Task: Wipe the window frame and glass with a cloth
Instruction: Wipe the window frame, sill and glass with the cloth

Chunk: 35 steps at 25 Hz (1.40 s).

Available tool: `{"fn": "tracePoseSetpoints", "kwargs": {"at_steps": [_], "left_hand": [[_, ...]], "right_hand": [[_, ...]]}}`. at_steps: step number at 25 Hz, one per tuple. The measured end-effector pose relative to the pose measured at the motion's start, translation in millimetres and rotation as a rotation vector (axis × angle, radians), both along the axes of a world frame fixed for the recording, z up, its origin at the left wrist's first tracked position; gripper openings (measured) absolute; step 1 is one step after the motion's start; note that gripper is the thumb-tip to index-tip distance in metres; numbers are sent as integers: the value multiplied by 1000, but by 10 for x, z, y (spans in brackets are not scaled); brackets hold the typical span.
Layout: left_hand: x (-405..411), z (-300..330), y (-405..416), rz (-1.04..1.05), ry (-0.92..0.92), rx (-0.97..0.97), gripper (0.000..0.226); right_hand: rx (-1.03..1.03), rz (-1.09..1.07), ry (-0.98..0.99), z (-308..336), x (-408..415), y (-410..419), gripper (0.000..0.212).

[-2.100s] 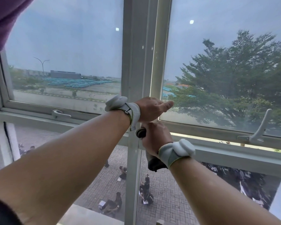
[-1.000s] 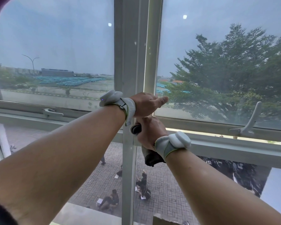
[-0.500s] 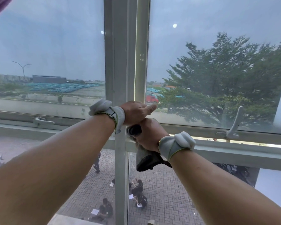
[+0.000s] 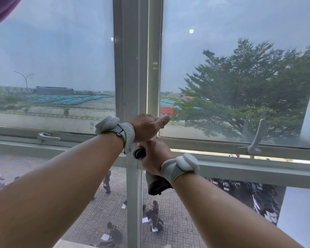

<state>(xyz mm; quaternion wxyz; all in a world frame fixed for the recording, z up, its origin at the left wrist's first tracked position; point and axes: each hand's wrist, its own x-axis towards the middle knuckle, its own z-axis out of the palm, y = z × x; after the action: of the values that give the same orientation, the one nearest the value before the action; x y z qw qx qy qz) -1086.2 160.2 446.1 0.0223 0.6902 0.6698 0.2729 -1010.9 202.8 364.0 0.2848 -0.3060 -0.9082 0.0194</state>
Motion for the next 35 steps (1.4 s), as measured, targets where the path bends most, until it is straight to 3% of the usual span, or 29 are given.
{"fn": "tracePoseSetpoints", "kwargs": {"at_steps": [3, 8, 11, 14, 15, 17, 20, 22, 25, 28, 31, 33, 35], "left_hand": [[-64, -48, -59, 24, -66, 87, 72], [-181, -133, -170, 109, -265, 213, 59], [-204, -247, -218, 146, -479, 178, 53], [-131, -357, -247, 38, -785, 4, 35], [-105, -383, -258, 6, -879, -14, 29], [-121, -433, -234, 60, -902, 81, 26], [-178, -442, -208, 340, -498, 312, 21], [-127, -418, -235, 471, -256, 405, 20], [-4, -402, -271, 382, -197, 419, 17], [36, -437, -323, 106, -320, 307, 14], [-90, -472, -329, 250, -470, 398, 33], [-143, -473, -324, 232, -751, 303, 49], [-103, -517, -325, 26, -1101, 147, 38]], "right_hand": [[-161, 64, 98, 62, 117, 74, 25], [-629, 164, 614, 217, 351, 263, 22], [-927, 271, 856, 282, 444, 304, 25], [-1129, 401, 994, 276, 411, 259, 19], [-1167, 425, 1006, 260, 383, 235, 23], [-1098, 340, 928, 247, 329, 210, 32], [-734, 14, 695, 316, 326, 159, 48], [-864, 122, 693, 395, 336, 77, 41], [-1120, 343, 667, 419, 292, -37, 31], [-1103, 267, 770, 320, 287, 68, 22], [-1201, 299, 886, 291, 373, 164, 20], [-1268, 406, 906, 312, 400, 177, 18], [-1307, 475, 877, 328, 390, 140, 17]]}}
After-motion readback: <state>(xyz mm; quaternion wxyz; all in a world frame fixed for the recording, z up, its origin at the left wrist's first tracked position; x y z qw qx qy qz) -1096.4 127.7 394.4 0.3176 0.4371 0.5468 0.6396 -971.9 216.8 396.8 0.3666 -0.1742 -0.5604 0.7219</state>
